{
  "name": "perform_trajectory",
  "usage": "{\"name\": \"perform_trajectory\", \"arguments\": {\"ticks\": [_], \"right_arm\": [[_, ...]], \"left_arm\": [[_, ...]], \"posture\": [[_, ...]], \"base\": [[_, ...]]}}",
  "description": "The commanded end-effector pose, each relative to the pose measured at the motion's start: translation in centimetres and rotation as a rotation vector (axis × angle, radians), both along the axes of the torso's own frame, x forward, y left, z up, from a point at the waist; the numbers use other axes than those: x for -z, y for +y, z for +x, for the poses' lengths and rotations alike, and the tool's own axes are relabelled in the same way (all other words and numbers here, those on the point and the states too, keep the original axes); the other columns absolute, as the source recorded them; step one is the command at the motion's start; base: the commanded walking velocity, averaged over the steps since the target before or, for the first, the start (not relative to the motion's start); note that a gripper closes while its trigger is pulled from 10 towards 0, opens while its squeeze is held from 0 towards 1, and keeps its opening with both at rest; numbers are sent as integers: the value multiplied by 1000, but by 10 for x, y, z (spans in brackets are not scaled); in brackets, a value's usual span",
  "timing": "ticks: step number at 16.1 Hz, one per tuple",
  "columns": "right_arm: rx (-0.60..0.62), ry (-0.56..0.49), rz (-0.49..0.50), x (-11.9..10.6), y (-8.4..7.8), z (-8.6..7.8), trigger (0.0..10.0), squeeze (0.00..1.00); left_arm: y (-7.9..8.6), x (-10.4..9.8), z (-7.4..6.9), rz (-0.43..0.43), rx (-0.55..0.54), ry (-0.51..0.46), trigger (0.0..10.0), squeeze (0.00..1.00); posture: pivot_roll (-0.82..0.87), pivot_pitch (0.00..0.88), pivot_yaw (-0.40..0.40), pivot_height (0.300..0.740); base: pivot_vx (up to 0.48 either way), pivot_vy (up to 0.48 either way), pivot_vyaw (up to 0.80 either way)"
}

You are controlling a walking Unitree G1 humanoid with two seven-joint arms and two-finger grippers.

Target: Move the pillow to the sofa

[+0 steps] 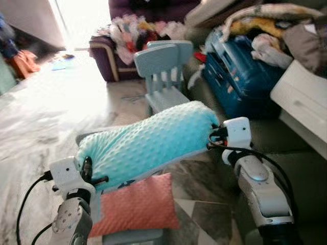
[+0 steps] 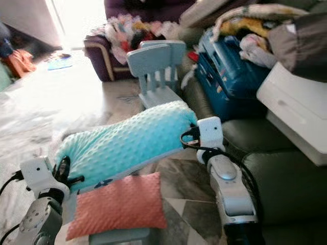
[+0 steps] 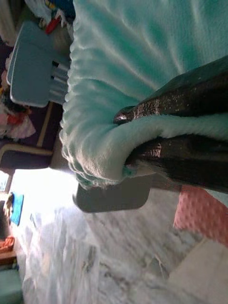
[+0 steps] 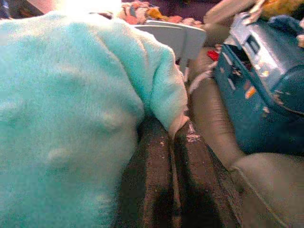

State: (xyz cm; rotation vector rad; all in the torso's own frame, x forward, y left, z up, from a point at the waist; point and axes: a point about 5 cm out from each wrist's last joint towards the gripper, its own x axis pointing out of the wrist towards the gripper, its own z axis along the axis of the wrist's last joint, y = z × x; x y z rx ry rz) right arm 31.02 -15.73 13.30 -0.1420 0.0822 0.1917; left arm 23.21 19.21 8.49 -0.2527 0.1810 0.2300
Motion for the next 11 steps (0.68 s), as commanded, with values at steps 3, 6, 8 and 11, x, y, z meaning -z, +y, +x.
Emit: {"name": "perform_trajectory", "arguments": {"ticks": [3, 6, 8, 11], "right_arm": [[9, -27, 9, -8, -4, 1, 10000, 0], [13, -11, 13, -6, -4, 0, 10000, 0], [12, -12, 12, -7, -4, 1, 10000, 0], [9, -10, 12, -7, -4, 1, 10000, 0]], "left_arm": [[4, -4, 0, 25, -11, -15, 10000, 0], [4, -3, 1, 30, -5, -13, 10000, 0], [4, -3, 1, 28, -6, -12, 10000, 0], [3, -3, 1, 26, -2, -15, 10000, 0]], "posture": [[-213, 0, 45, 740], [-215, 0, 46, 740], [-216, 0, 47, 740], [-215, 0, 44, 740]], "base": [[0, 0, 0], [0, 0, -521], [0, 0, -781], [0, 0, -781]]}}
